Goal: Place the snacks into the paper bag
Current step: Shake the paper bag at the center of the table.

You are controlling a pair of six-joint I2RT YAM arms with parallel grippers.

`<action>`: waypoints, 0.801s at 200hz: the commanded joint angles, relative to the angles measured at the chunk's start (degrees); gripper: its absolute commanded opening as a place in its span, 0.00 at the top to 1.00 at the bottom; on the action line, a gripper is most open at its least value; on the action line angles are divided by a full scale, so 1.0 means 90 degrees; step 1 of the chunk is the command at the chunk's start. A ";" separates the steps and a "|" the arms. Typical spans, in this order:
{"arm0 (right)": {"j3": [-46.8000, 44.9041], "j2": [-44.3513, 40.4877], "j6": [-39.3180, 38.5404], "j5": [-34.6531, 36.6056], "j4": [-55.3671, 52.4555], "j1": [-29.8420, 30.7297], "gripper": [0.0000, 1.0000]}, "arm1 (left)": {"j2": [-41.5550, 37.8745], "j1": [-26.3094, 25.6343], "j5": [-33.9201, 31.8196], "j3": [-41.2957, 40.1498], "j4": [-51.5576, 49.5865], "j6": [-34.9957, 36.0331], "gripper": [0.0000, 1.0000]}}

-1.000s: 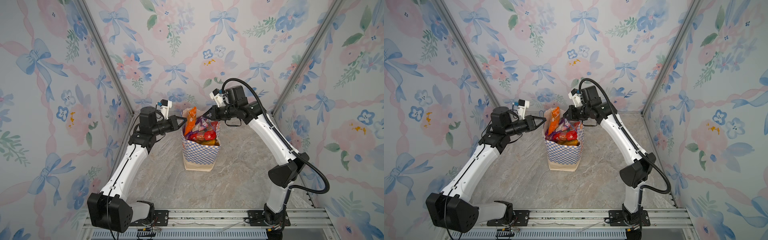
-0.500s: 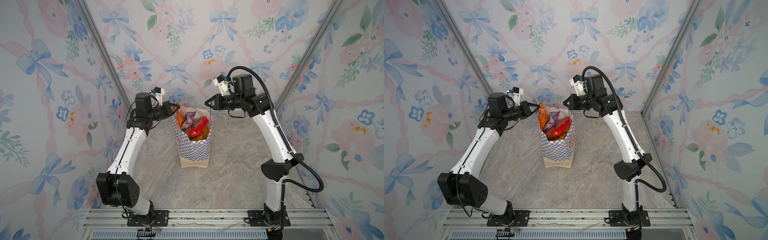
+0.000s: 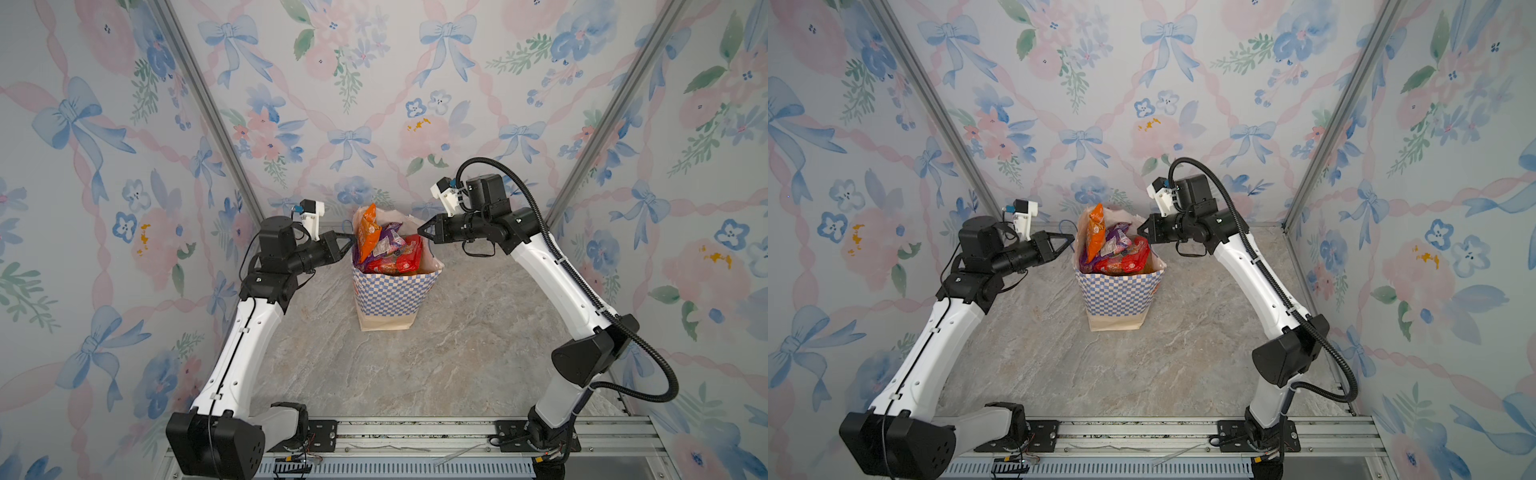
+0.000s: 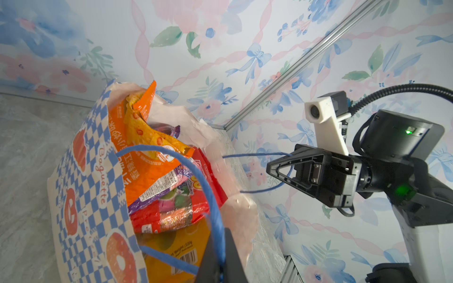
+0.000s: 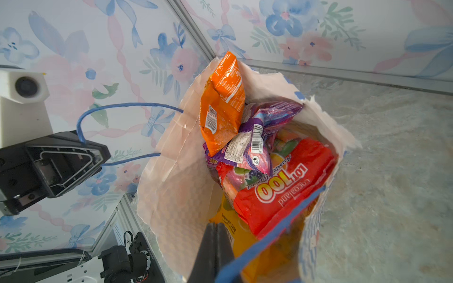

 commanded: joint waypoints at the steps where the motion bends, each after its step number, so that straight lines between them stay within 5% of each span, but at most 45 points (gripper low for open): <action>1: -0.0467 -0.0288 0.0205 -0.0015 0.1221 0.0091 1.00 | -0.0267 0.0206 -0.0019 -0.0791 0.0671 -0.0025 1.00; 27: -0.0518 -0.0159 0.0171 0.0157 0.0995 0.0246 1.00 | -0.0269 0.0230 -0.0083 -0.1082 0.0681 0.0023 1.00; 43: -0.0510 -0.0104 0.0247 0.0144 0.1007 0.0291 0.77 | -0.0248 0.0233 -0.0117 -0.0997 0.0671 0.0038 1.00; 61: -0.0449 -0.0065 0.0286 0.0061 0.1012 0.0299 0.65 | -0.0247 0.0245 -0.0105 -0.0912 0.0666 0.0047 1.00; 79: -0.0236 -0.0026 0.0256 0.0086 0.0816 0.0297 0.46 | -0.0300 0.0274 -0.0061 -0.0859 0.0658 0.0066 0.89; 121: 0.0235 -0.0119 0.0192 0.0288 0.0147 0.0163 0.26 | -0.0542 0.0337 -0.0040 -0.0765 0.0543 0.0080 0.74; 133: 0.0296 -0.0183 0.0177 0.0297 -0.0050 0.0081 0.22 | -0.0608 0.0361 -0.0053 -0.0753 0.0494 0.0084 0.48; 134: 0.0297 -0.0187 0.0179 0.0297 -0.0068 0.0077 0.22 | -0.0613 0.0367 -0.0048 -0.0756 0.0491 0.0080 0.42; 136: 0.0297 -0.0205 0.0180 0.0297 -0.0094 0.0066 0.21 | -0.0625 0.0370 -0.0040 -0.0753 0.0489 0.0085 0.16; 138: 0.0297 -0.0214 0.0178 0.0300 -0.0123 0.0051 0.21 | -0.0633 0.0376 -0.0033 -0.0755 0.0488 0.0081 0.05; 160: 0.0189 -0.0396 0.0132 0.0316 -0.0249 -0.0079 0.17 | -0.0696 0.0401 0.0028 -0.0768 0.0438 0.0082 0.02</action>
